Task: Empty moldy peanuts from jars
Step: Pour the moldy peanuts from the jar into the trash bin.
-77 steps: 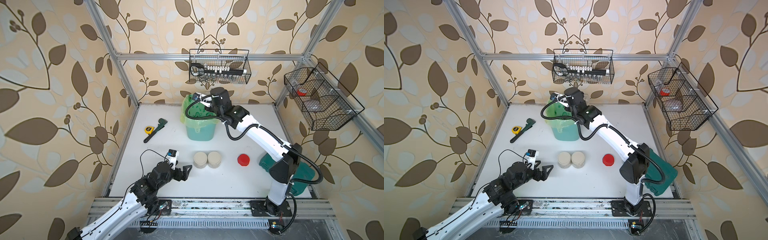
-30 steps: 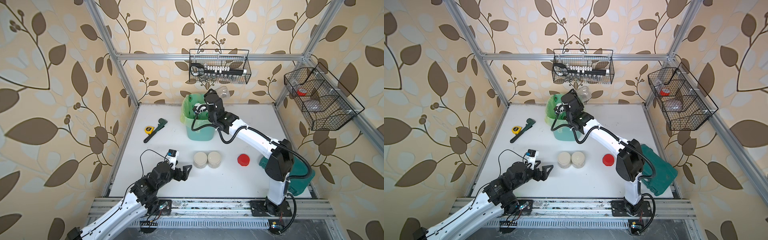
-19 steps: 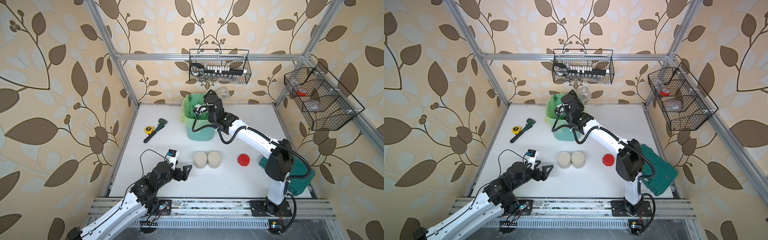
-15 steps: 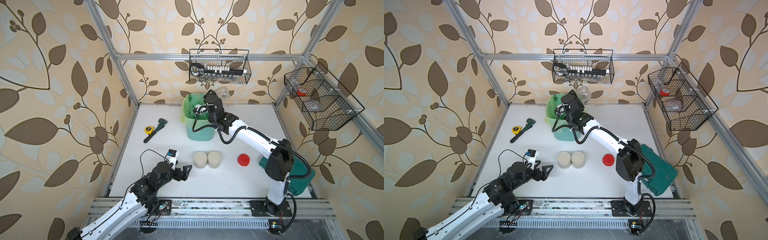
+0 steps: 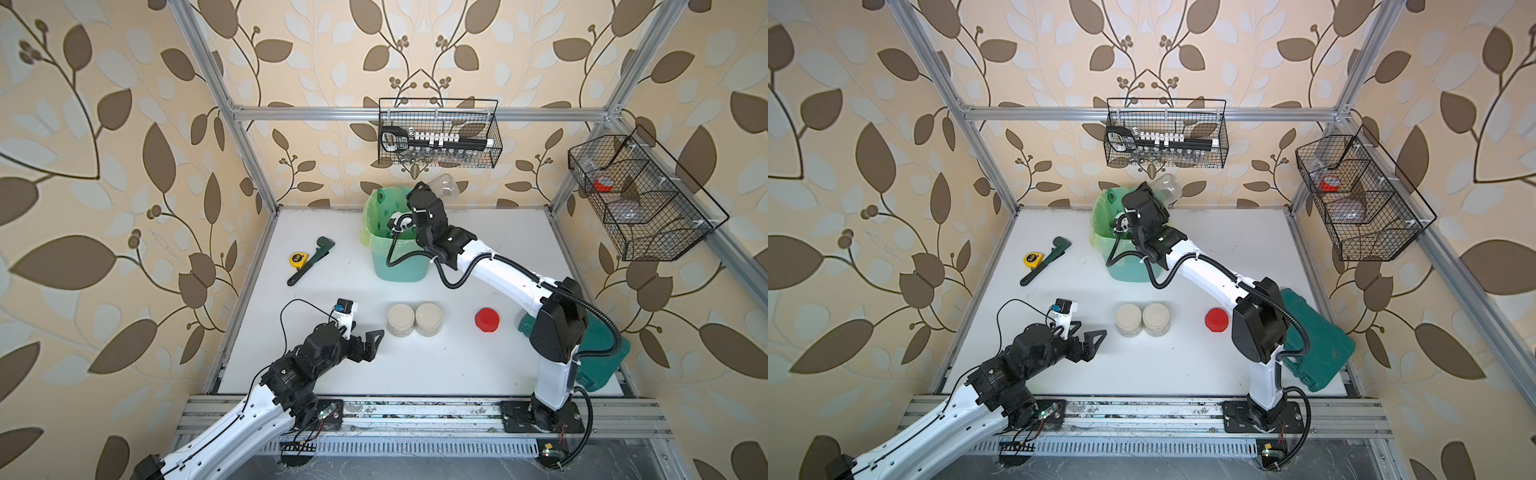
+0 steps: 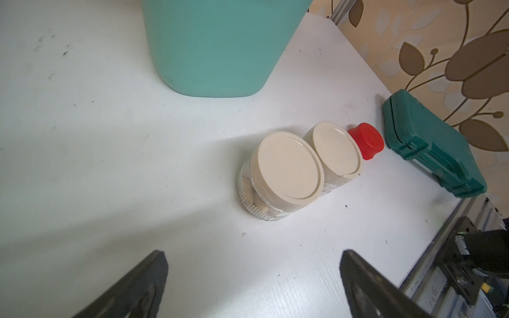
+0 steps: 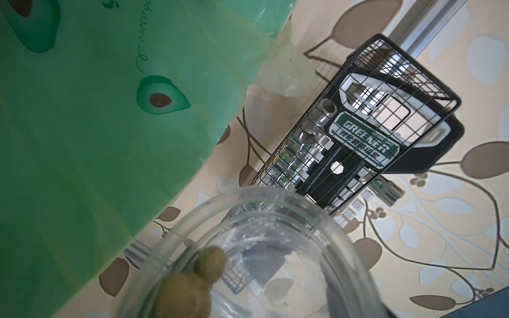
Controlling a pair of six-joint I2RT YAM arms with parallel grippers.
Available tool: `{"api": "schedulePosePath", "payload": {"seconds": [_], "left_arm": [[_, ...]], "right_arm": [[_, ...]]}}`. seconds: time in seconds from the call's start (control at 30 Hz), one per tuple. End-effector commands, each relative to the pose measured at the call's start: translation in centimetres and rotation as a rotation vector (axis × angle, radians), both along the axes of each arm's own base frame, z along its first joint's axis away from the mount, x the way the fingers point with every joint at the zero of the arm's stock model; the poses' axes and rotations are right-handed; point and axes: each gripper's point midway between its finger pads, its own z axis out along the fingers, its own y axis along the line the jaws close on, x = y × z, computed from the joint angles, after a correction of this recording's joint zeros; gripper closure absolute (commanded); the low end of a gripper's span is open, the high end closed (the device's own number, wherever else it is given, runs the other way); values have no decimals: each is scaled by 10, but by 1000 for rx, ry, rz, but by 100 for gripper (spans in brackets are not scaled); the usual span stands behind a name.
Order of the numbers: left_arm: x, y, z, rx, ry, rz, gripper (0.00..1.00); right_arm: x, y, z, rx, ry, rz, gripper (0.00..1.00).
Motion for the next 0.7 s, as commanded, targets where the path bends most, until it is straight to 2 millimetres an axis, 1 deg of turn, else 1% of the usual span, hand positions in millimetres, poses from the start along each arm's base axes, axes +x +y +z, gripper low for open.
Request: {"api": "schedulePosePath", "payload": {"seconds": [0.0, 0.1, 0.17, 0.23, 0.3, 0.4, 0.5, 0.53, 0.67], "left_arm": [[4, -3, 13, -12, -45, -8, 1], [4, -2, 13, -10, -44, -6, 1], [4, -3, 13, -11, -43, -7, 1], [4, -3, 13, -11, -44, -6, 1], [4, -3, 13, -10, -43, -6, 1], [4, -3, 13, -9, -42, -6, 1], [4, -3, 13, -9, -42, -6, 1], [4, -3, 12, -8, -42, -6, 1], [4, -3, 12, -8, -41, -6, 1]], "right_arm": [[0, 4, 23, 185, -29, -7, 100], [-3, 7, 38, 387, -20, -11, 100], [-6, 7, 52, 522, -45, -17, 100], [-6, 2, 72, 692, -109, -46, 100], [-9, -3, 84, 834, -119, -67, 100], [-22, 2, 80, 973, 22, -40, 100], [-41, 11, 86, 1176, 147, 23, 100], [-43, 4, 89, 1268, 183, 25, 100], [-57, -10, 107, 1627, 376, 78, 100]]}}
